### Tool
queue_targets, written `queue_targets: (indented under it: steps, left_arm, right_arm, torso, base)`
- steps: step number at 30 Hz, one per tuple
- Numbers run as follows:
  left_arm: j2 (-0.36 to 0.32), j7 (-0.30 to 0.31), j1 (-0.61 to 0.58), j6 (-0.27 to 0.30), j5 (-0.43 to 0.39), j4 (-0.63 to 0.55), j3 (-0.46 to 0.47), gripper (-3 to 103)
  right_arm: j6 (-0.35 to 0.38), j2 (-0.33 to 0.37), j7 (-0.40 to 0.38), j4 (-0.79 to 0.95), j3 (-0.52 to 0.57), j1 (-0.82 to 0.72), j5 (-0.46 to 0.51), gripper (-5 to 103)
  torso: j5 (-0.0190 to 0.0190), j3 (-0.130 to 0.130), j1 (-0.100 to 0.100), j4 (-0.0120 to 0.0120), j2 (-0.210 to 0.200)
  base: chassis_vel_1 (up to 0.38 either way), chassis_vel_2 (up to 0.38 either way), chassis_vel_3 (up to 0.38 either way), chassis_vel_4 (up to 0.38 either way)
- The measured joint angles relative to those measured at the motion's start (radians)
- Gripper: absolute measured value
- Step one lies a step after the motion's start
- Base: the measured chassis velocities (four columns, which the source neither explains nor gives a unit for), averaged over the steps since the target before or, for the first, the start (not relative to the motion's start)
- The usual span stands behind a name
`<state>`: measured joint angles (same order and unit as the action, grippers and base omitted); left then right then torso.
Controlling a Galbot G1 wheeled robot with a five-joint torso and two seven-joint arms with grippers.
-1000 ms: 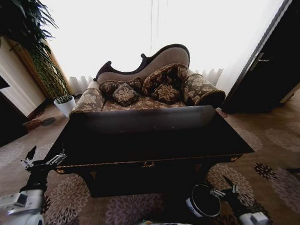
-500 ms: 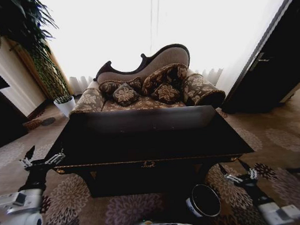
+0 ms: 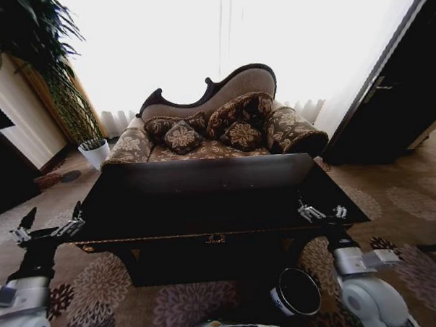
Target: Move to the front of the table and place the trash on the table into the trash bin.
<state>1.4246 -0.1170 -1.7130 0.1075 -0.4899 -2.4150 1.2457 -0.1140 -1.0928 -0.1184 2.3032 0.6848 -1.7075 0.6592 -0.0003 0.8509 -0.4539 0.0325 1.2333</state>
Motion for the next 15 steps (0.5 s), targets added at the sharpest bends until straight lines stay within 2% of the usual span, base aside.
queue_targets:
  steps: [7, 15]
  left_arm:
    - [0.023, 0.008, -0.01, 0.012, 0.001, -0.021, -0.019, 100]
    - [0.023, 0.009, -0.023, 0.005, -0.026, -0.022, -0.028, 100]
  right_arm:
    - [0.032, -0.018, -0.016, 0.021, -0.132, 0.035, -0.011, 100]
    - [0.04, -0.001, -0.019, 0.026, -0.116, 0.043, 0.006, 100]
  torso:
    - [0.0, 0.0, 0.0, -0.0001, 0.0]
    - [-0.0001, 0.0, 0.0, 0.0, 0.0]
  base:
    - [0.0, 0.0, 0.0, 0.0]
    - [0.0, 0.0, 0.0, 0.0]
